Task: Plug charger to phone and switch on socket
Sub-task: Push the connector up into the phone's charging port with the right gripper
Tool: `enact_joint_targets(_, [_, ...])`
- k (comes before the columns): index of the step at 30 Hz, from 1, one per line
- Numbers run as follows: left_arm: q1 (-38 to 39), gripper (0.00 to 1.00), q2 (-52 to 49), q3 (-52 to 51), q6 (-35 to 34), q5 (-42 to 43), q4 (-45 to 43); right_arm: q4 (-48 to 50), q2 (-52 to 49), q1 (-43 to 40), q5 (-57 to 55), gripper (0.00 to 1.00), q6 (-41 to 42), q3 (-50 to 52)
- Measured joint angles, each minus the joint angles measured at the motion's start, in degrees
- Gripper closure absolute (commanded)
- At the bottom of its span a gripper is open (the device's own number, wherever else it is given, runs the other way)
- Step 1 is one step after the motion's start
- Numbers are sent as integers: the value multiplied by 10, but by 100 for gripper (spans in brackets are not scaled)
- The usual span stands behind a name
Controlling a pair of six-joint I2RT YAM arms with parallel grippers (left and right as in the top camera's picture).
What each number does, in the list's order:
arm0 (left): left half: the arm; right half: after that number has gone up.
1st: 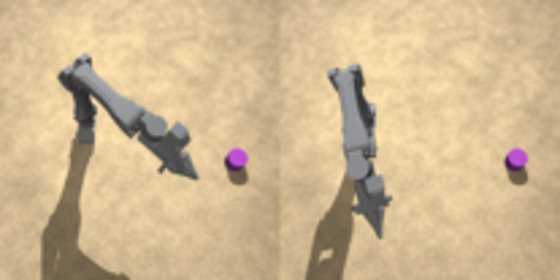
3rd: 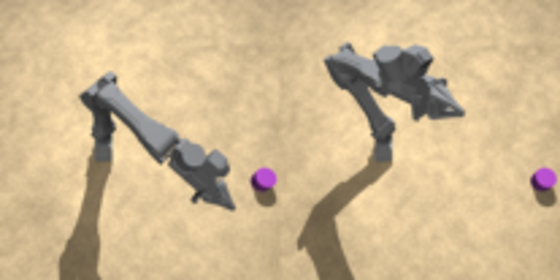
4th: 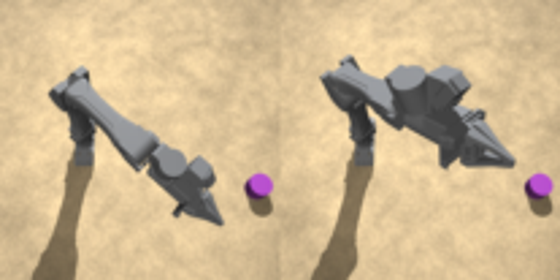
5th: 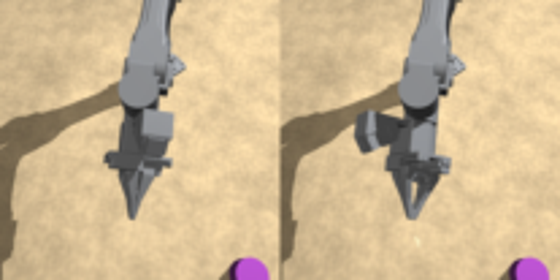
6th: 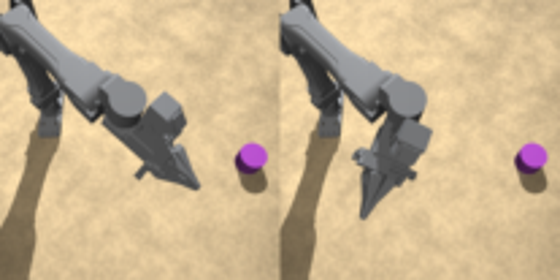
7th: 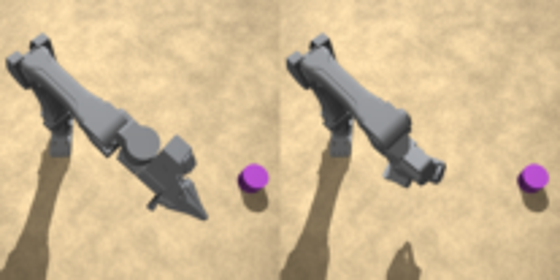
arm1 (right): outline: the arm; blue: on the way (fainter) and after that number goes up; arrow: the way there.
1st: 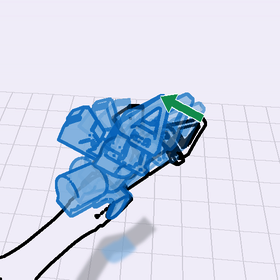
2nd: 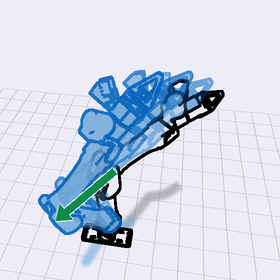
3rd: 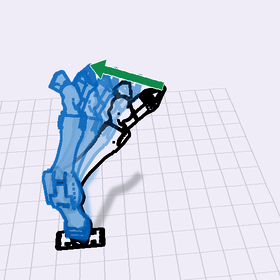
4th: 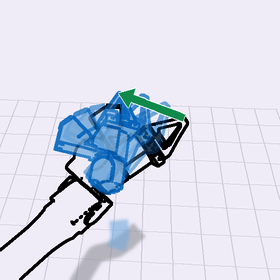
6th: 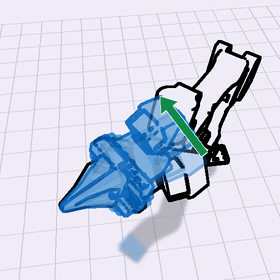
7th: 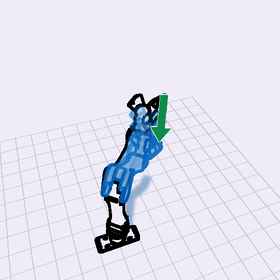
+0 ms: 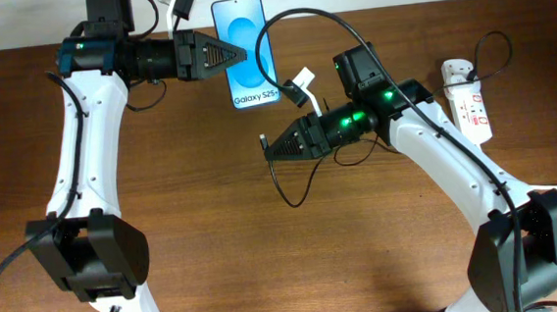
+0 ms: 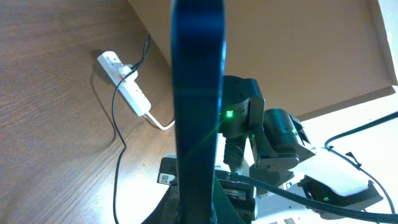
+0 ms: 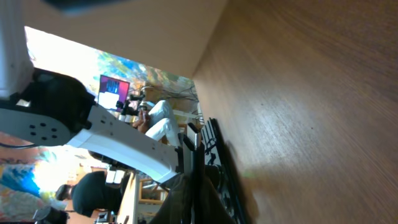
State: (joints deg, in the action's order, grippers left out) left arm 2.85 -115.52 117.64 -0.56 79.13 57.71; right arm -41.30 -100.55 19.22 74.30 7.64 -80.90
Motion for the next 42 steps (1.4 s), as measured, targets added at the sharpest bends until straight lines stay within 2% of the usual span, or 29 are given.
enact_joint_targets(3, [1, 100, 0, 0, 0, 6, 0, 20, 0, -15, 10, 96, 4, -3])
enact_joint_targets(7, [1, 100, 0, 0, 0, 10, 0, 78, 3, -17, 3, 96, 51, -7])
enact_joint_targets(14, [1, 100, 0, 0, 0, 8, -1, 94, 40, -17, -32, 96, 88, -7])
enact_joint_targets(24, [-2, 100, -1, 0, 0, 5, 0, 86, 55, 40, -188, 96, 90, -7])
enact_joint_targets(29, [-1, 100, -1, 0, 0, 7, 0, 90, 55, 11, -171, 96, 91, -7])
enact_joint_targets(42, [-1, 100, -1, 0, 0, 2, 0, 114, 55, 10, -137, 96, 128, -7])
